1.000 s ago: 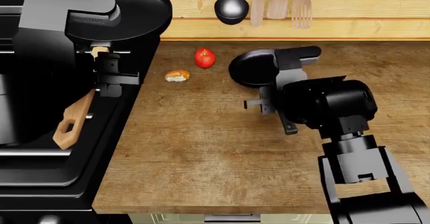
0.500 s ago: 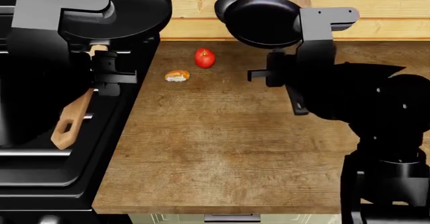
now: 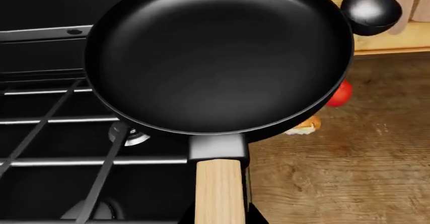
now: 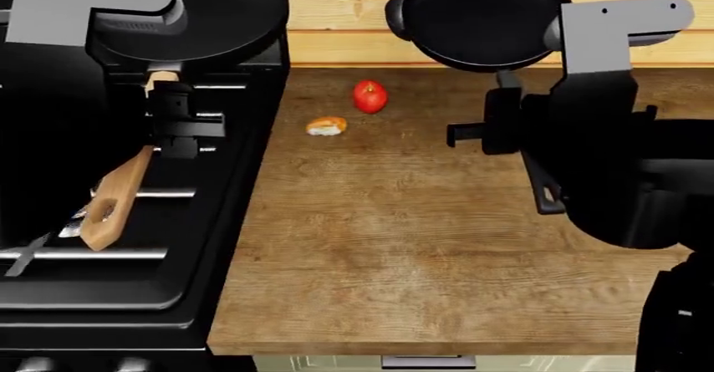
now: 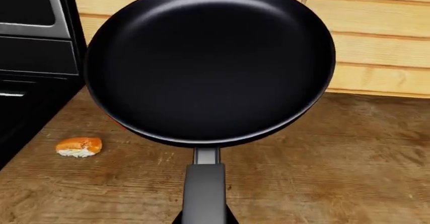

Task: Place both pans onto different burners. Then place the tomato and the sushi on different pans.

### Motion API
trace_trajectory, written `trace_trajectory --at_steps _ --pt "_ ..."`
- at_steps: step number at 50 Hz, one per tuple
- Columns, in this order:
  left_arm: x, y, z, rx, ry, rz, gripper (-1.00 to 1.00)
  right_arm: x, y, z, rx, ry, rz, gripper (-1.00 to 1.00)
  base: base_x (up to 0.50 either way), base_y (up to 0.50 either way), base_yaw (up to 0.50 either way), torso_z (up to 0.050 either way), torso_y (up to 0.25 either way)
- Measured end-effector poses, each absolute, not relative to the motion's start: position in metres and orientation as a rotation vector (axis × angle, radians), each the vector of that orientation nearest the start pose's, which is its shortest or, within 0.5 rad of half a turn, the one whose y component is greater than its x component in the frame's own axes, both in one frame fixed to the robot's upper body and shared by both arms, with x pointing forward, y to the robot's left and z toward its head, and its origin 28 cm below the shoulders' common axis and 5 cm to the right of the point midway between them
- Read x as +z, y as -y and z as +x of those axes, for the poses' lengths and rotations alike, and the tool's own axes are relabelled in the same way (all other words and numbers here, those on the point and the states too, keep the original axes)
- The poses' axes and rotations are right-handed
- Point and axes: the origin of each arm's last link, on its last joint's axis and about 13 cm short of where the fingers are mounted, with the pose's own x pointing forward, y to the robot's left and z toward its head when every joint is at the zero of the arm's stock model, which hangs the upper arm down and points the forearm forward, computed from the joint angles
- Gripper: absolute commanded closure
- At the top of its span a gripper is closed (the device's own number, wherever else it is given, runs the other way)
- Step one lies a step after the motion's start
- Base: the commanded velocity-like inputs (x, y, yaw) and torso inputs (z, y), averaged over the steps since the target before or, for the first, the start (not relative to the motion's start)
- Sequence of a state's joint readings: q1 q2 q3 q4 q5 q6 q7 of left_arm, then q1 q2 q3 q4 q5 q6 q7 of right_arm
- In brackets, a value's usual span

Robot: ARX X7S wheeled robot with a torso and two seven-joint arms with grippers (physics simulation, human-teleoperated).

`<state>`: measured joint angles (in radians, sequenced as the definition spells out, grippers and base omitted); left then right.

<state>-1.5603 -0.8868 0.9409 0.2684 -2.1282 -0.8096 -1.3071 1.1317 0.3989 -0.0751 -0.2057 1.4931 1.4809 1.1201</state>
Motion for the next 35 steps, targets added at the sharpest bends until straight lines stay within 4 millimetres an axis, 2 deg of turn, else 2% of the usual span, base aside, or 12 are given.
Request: trace_trajectory --at_steps 35 --pt "0.3321 -0.2323 0.2334 0.062 -0.338 0.077 1.00 0.2888 0.1093 0.2628 0.030 -0.240 -0.082 1.00 0.00 0.50 0.00 0.001 0.004"
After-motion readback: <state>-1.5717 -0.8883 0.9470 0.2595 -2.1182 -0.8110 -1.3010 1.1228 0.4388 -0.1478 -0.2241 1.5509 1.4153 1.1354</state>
